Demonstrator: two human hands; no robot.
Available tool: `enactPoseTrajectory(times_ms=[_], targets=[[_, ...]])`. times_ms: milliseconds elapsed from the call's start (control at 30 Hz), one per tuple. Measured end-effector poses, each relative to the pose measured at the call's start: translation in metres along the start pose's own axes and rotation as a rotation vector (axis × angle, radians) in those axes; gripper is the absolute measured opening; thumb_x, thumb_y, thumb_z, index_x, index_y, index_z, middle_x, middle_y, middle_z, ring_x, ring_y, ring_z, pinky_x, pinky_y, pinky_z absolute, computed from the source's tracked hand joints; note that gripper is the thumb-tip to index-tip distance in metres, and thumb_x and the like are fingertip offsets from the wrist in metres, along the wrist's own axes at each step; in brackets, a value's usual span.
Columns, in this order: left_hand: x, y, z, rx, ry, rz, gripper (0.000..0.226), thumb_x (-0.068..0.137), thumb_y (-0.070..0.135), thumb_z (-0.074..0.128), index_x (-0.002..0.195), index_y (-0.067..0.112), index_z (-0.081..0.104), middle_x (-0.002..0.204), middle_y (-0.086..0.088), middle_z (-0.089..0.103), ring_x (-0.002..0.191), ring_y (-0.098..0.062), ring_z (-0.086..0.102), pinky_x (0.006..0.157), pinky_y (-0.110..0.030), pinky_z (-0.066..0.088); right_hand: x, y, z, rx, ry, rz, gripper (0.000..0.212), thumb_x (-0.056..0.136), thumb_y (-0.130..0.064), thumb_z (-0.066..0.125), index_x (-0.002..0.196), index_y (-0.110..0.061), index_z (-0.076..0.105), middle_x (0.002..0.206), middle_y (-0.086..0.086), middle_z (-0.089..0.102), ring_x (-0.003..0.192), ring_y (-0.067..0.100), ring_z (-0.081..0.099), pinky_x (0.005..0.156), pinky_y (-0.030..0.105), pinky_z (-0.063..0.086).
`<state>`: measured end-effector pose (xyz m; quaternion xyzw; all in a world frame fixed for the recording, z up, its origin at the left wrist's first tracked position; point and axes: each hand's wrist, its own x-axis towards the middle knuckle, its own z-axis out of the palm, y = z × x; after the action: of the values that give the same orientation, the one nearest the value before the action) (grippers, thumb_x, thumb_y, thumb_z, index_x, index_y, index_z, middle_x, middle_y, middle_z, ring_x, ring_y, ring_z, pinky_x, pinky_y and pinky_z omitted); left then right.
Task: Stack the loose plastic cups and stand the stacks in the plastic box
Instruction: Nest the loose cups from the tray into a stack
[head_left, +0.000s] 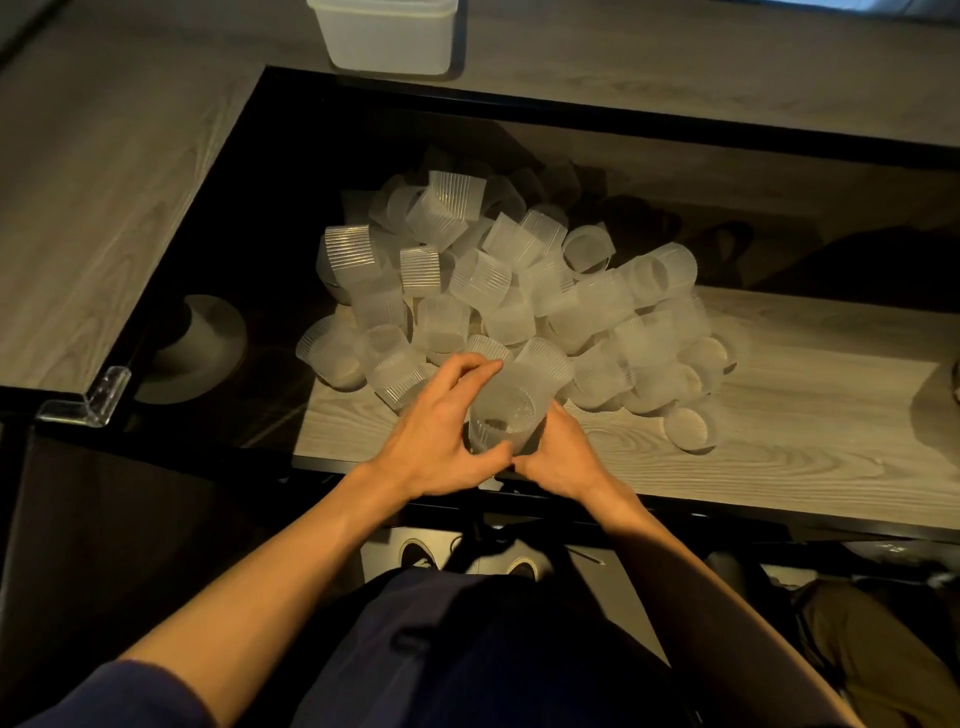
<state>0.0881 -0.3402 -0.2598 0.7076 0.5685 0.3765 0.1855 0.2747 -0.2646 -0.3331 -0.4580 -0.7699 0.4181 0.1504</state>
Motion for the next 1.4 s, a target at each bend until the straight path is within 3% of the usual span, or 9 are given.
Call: enactPoseTrajectory(times_ms=[100,267,433,667,933,1067,1167,1300,1400], targets=[[-0.002,-0.012,-0.009,0.016,-0.01,-0.108,0.067,0.086,0.046,0.064,0.141,0.009,0.056,0.135,-0.005,0.049,0.124,-0.016,0.051,0.101,-0.038,0.051,0.0,0.002,0.0,0.008,0.002,0.012,0.088,0.06,-0.054,0.091,0.137,-0.03,0.053,0.129,-0.013,0.058,0.12,0.002,0.056,0.1,0.03,0.051],[0.009,-0.028,-0.032,0.234,0.148,-0.562,0.059,0.096,0.036,0.055,0.149,0.014,0.042,0.091,0.002,0.063,0.082,-0.017,0.06,0.083,-0.041,0.055,0.0,0.001,-0.002,-0.023,-0.004,0.027,0.089,0.062,-0.048,0.094,0.137,-0.028,0.051,0.131,-0.012,0.056,0.119,0.003,0.053,0.1,0.025,0.046],[0.016,-0.052,-0.045,0.384,-0.079,-0.903,0.054,0.099,0.041,0.056,0.147,0.019,0.042,0.116,-0.018,0.07,0.11,-0.042,0.065,0.092,-0.048,0.052,-0.001,0.0,-0.003,-0.025,-0.011,0.034,0.091,0.062,-0.048,0.094,0.139,-0.027,0.05,0.134,-0.011,0.056,0.12,0.003,0.053,0.101,0.024,0.045],[0.011,-0.052,-0.046,0.393,0.059,-0.785,0.024,0.101,0.032,0.053,0.113,0.016,0.067,0.105,-0.014,0.067,0.098,-0.036,0.066,0.084,-0.045,0.055,-0.001,-0.002,-0.003,-0.022,-0.009,0.031,0.091,0.063,-0.044,0.095,0.14,-0.025,0.05,0.134,-0.011,0.056,0.122,0.002,0.052,0.1,0.019,0.04],[0.025,-0.03,-0.046,0.055,0.335,-0.648,0.004,0.098,0.019,0.059,0.095,0.017,0.06,0.147,-0.014,0.036,0.125,-0.017,0.042,0.102,-0.036,0.043,-0.003,-0.004,-0.004,-0.015,0.001,0.021,0.09,0.063,-0.043,0.095,0.139,-0.025,0.051,0.133,-0.01,0.057,0.121,0.004,0.053,0.102,0.023,0.044],[0.034,-0.022,-0.05,-0.196,0.399,-0.611,0.006,0.092,0.026,0.058,0.089,0.021,0.057,0.106,0.007,0.058,0.1,-0.015,0.056,0.092,-0.055,0.052,-0.003,-0.004,-0.004,-0.013,0.003,0.03,0.089,0.063,-0.043,0.095,0.138,-0.025,0.051,0.131,-0.011,0.057,0.119,0.003,0.054,0.1,0.022,0.045],[0.039,-0.01,-0.047,-0.357,0.414,-0.658,0.029,0.091,0.031,0.071,0.111,0.018,0.053,0.106,0.008,0.057,0.086,0.009,0.061,0.082,-0.036,0.059,-0.002,-0.003,-0.003,-0.015,0.002,0.038,0.089,0.062,-0.045,0.094,0.137,-0.027,0.051,0.132,-0.011,0.057,0.119,0.004,0.055,0.099,0.023,0.045],[0.049,0.01,-0.048,-0.685,0.403,-0.72,0.05,0.088,0.034,0.077,0.121,0.015,0.045,0.104,-0.005,0.072,0.094,-0.013,0.074,0.077,-0.027,0.06,-0.002,-0.001,-0.002,-0.017,0.005,0.046,0.091,0.061,-0.047,0.094,0.138,-0.027,0.05,0.133,-0.01,0.057,0.12,0.005,0.055,0.101,0.027,0.047],[0.053,0.018,-0.047,-0.727,0.328,-0.724,0.051,0.083,0.033,0.077,0.116,0.014,0.043,0.096,-0.003,0.073,0.085,-0.009,0.075,0.075,-0.031,0.062,-0.002,-0.002,-0.002,-0.018,0.006,0.052,0.089,0.061,-0.046,0.094,0.137,-0.028,0.051,0.133,-0.011,0.058,0.119,0.005,0.055,0.099,0.026,0.047]])
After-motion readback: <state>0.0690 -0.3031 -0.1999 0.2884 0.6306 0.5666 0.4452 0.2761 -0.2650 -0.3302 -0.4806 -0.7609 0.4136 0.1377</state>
